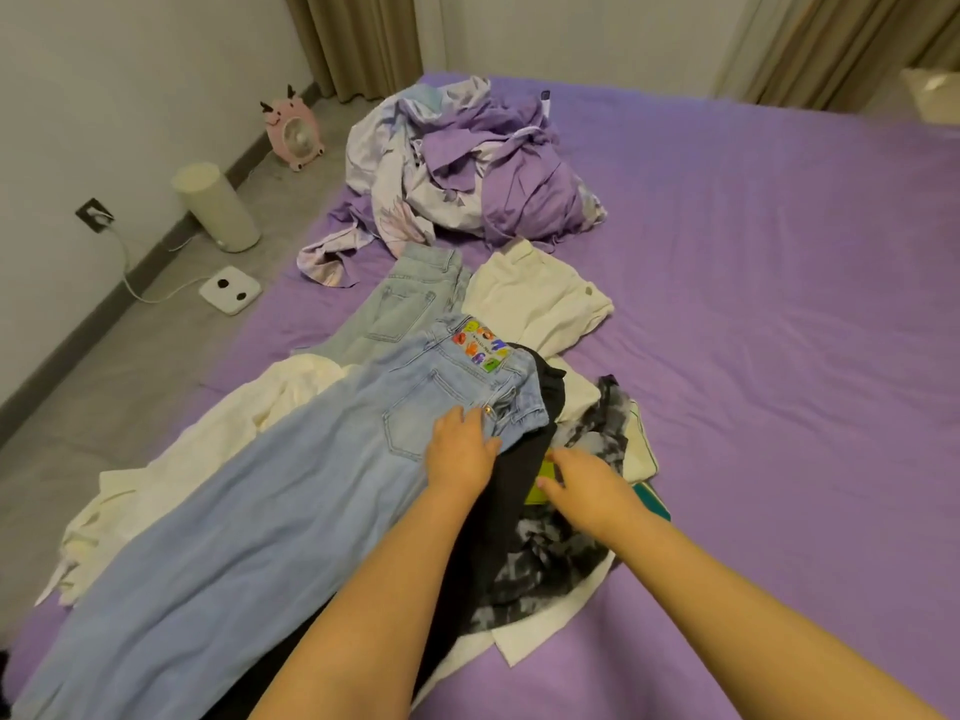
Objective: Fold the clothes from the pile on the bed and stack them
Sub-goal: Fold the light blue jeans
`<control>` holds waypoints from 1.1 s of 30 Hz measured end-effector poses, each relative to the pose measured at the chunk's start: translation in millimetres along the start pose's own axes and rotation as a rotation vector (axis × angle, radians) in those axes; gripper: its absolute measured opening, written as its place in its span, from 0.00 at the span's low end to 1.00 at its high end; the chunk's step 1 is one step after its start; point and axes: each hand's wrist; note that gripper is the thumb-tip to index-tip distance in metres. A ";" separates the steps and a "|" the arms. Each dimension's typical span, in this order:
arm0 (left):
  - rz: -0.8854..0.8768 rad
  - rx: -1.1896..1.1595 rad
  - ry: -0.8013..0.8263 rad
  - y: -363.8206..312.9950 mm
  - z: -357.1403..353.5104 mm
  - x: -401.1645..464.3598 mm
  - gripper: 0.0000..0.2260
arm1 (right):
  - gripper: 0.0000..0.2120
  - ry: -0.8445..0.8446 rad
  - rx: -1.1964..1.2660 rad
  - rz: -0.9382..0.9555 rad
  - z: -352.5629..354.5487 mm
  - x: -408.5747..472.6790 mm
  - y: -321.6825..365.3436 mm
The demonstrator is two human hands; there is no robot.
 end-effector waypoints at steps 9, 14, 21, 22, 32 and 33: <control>0.183 -0.204 0.075 1.8 -11.5 33.1 0.23 | 0.15 0.002 0.061 0.013 -8.9 3.3 -18.1; 0.133 -0.161 0.107 -2.7 1.2 16.2 0.24 | 0.19 -0.021 0.074 0.009 5.7 -6.8 -13.0; 0.071 -0.025 0.071 -13.2 -10.8 45.4 0.23 | 0.21 -0.089 0.064 0.044 2.8 -7.8 -23.2; 0.091 0.000 0.061 -15.1 -15.6 50.1 0.20 | 0.20 -0.100 0.064 0.046 0.3 -6.5 -27.4; 0.134 -0.425 0.029 -32.1 1.2 14.0 0.08 | 0.19 -0.113 0.139 0.021 -3.7 -22.2 -47.3; 0.157 -0.523 0.048 -41.9 8.6 4.2 0.08 | 0.20 -0.124 0.158 0.027 -0.6 -26.4 -46.6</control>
Point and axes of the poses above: each hand's wrist, its own x-axis towards the middle knuckle, its own z-axis out of the back of the hand, y = z × x, and after that the axes turned 10 degrees about -x, right-handed
